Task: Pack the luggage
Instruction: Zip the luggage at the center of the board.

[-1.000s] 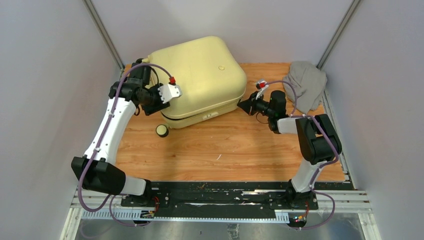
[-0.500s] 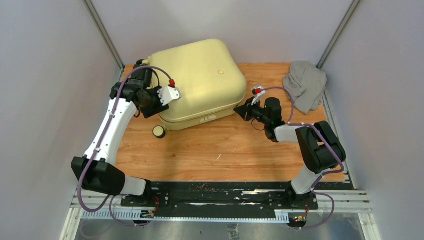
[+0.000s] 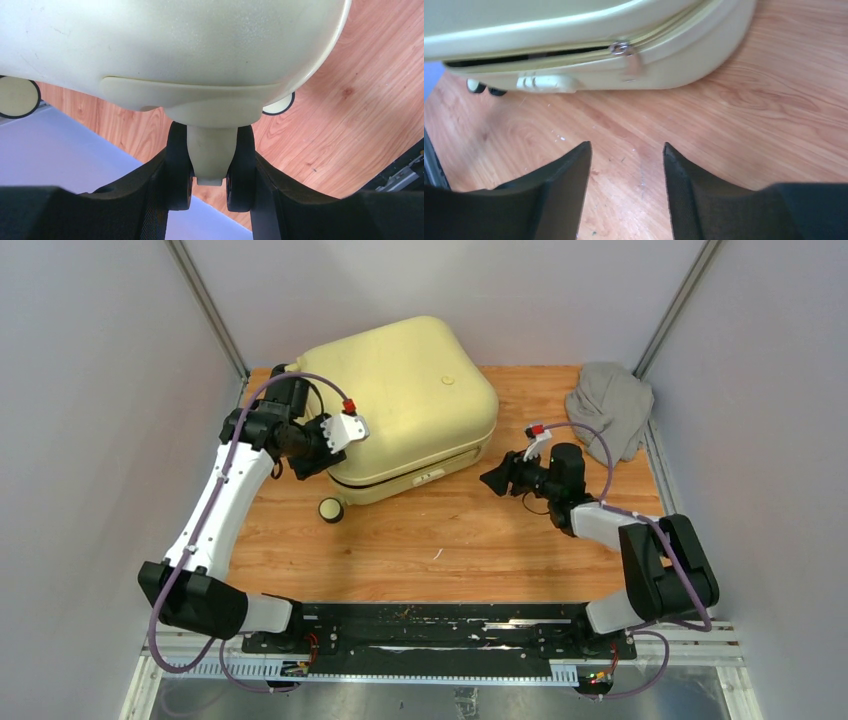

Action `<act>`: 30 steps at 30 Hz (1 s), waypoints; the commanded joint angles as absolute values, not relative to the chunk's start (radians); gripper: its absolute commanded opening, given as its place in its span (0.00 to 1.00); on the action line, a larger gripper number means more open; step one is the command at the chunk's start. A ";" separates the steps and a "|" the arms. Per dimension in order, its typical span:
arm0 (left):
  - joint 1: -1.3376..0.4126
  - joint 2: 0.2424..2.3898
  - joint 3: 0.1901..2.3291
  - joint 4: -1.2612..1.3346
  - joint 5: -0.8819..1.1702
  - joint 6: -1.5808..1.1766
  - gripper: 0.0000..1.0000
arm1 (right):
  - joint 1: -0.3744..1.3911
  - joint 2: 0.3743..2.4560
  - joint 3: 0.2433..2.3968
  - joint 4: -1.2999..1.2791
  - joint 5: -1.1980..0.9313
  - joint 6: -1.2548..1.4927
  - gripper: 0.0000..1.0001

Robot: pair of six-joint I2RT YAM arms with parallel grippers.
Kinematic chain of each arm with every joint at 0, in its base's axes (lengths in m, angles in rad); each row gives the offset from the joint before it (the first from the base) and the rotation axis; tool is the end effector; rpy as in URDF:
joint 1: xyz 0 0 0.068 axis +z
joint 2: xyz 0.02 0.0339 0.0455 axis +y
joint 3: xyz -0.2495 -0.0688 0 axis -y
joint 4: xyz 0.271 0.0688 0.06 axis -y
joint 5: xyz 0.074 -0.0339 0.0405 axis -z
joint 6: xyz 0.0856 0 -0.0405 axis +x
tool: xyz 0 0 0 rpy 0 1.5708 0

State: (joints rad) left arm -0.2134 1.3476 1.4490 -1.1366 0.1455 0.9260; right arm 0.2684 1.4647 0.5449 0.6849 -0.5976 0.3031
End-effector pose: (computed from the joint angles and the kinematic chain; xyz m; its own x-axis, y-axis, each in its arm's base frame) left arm 0.2997 -0.0776 0.3075 -0.2799 0.8698 -0.4064 0.8411 0.4262 0.3329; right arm 0.3211 0.1383 0.1487 -0.4371 0.1357 -0.8891 -0.6458 0.6407 0.4153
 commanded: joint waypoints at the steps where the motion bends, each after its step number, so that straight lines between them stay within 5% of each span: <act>1: -0.225 1.281 1.483 -1.052 0.231 0.922 0.00 | 0.223 1.419 0.598 0.549 -0.535 0.269 0.65; 11: -0.225 1.277 1.472 -1.052 0.235 0.915 0.00 | 0.300 1.608 0.833 0.561 -0.510 0.212 0.74; 30: -0.227 1.269 1.472 -1.052 0.225 0.928 0.00 | 0.369 1.643 0.870 0.539 -0.344 0.119 0.18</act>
State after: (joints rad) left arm -0.2138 1.3224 1.4487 -1.1160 0.1764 0.9100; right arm 0.3492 1.6367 0.8612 0.5285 -0.3672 0.1490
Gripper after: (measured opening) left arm 0.503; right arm 0.215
